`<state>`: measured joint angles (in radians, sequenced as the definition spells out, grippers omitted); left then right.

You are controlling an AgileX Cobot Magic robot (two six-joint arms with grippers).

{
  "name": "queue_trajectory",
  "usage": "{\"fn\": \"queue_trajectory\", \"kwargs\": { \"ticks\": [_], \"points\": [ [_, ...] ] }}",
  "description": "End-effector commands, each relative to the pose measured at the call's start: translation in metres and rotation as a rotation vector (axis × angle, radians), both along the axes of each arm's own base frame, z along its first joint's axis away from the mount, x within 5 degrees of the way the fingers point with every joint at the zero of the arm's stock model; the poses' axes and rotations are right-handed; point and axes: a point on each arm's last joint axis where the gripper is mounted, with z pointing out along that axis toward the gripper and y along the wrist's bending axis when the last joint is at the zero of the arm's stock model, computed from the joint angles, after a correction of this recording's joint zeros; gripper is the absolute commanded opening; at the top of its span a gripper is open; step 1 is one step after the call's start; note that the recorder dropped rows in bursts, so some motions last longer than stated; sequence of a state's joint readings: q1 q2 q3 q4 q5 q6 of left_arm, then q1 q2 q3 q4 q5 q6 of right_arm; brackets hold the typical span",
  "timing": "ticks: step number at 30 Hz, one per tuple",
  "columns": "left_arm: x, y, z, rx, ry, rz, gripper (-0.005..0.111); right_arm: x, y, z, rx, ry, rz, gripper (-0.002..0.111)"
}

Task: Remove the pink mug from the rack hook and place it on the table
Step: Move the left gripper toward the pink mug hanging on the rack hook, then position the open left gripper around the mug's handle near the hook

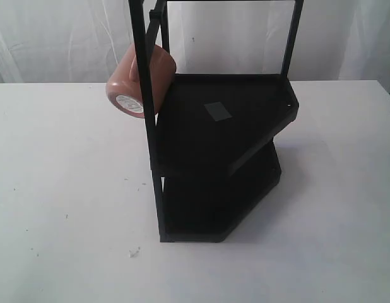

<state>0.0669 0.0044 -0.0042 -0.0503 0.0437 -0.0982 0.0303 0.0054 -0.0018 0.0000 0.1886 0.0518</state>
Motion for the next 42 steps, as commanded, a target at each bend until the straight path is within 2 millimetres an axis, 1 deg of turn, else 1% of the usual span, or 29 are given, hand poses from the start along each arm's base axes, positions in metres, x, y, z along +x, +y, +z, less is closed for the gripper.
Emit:
{"fn": "queue_trajectory", "kwargs": {
  "ticks": [1,2,4,5,6,7,8,9,10,11,12,14,15,16,18,21,22,24,26,28,29,30,31,34,38,42],
  "points": [
    [0.000,-0.001,0.001,-0.320,-0.039,0.036,0.000,0.000,0.000,0.001,-0.002,-0.014,-0.003,0.000],
    [0.000,-0.001,0.002,-0.344,-0.047,0.040,0.000,0.000,0.000,0.001,-0.002,-0.014,-0.003,0.000],
    [0.001,-0.001,0.004,-0.499,-0.078,0.060,0.000,0.000,0.000,0.001,-0.002,-0.014,-0.003,0.000],
    [0.000,-0.001,0.008,-0.534,-0.080,0.062,0.000,0.000,0.000,0.001,-0.002,-0.014,-0.003,0.000],
    [-0.001,-0.002,0.015,-0.533,-0.084,0.055,0.000,0.000,0.000,0.001,-0.002,-0.014,-0.003,0.000],
    [-0.005,-0.004,0.032,-0.513,-0.069,0.037,0.000,0.000,0.000,0.001,-0.002,-0.014,-0.003,0.000],
    [-0.008,-0.005,0.042,-0.488,-0.052,0.023,0.000,0.000,0.000,0.001,-0.002,-0.014,-0.003,0.000],
    [-0.016,-0.010,0.060,-0.444,-0.025,-0.025,0.000,0.000,0.000,0.001,-0.002,-0.014,-0.003,0.000],
    [-0.023,-0.016,0.077,-0.373,-0.017,-0.104,0.000,0.000,0.000,0.001,-0.002,-0.014,-0.003,0.000],
    [-0.026,-0.024,0.089,-0.321,-0.011,-0.201,0.000,0.000,0.000,0.001,-0.002,-0.014,-0.003,0.000],
    [-0.030,-0.034,0.106,-0.272,-0.040,-0.328,0.000,0.000,0.000,0.001,-0.002,-0.014,-0.003,0.000],
    [-0.028,-0.048,0.126,-0.222,-0.021,-0.521,0.000,0.000,0.000,0.001,-0.002,-0.014,-0.003,0.000],
    [-0.022,-0.050,0.129,-0.205,0.028,-0.559,0.000,0.000,0.000,0.001,-0.002,-0.014,-0.003,0.000],
    [-0.012,-0.051,0.131,-0.197,0.100,-0.579,0.000,0.000,0.000,0.001,-0.002,-0.014,-0.003,0.000],
    [0.002,-0.052,0.136,-0.161,0.151,-0.604,0.000,0.000,0.000,0.001,-0.002,-0.014,-0.003,0.000],
    [0.027,-0.053,0.147,-0.090,0.177,-0.652,0.000,0.000,0.000,0.001,-0.002,-0.014,-0.003,0.000],
    [0.035,-0.054,0.152,-0.080,0.170,-0.674,0.002,0.000,0.000,0.001,-0.002,-0.014,-0.003,0.000],
    [0.050,-0.057,0.163,-0.057,0.129,-0.722,0.013,0.000,0.000,0.001,-0.002,-0.014,-0.003,0.000],
    [0.065,-0.061,0.174,-0.062,0.051,-0.773,0.030,0.000,0.000,0.001,-0.002,-0.014,-0.003,0.000],
    [0.084,-0.063,0.182,-0.056,-0.040,-0.797,0.052,0.000,0.000,0.001,-0.002,-0.014,-0.003,0.000],
    [0.092,-0.064,0.185,-0.030,-0.078,-0.801,0.058,0.000,0.000,0.001,-0.002,-0.014,-0.003,0.000],
    [0.105,-0.065,0.185,-0.027,-0.100,-0.803,0.064,0.000,0.000,0.001,-0.002,-0.014,-0.003,0.000],
    [0.115,-0.067,0.185,-0.016,-0.125,-0.809,0.067,0.000,0.000,0.001,-0.002,-0.014,-0.003,0.000],
    [0.142,-0.076,0.181,0.034,-0.158,-0.840,0.068,0.000,0.000,0.001,0.014,-0.014,-0.004,0.000],
    [0.172,-0.088,0.169,0.089,-0.128,-0.834,0.068,0.000,0.000,0.001,0.014,-0.014,-0.004,0.000],
    [0.190,-0.099,0.161,0.158,-0.106,-0.828,0.068,0.000,0.000,0.001,0.014,-0.014,-0.004,0.000]
  ]
}}
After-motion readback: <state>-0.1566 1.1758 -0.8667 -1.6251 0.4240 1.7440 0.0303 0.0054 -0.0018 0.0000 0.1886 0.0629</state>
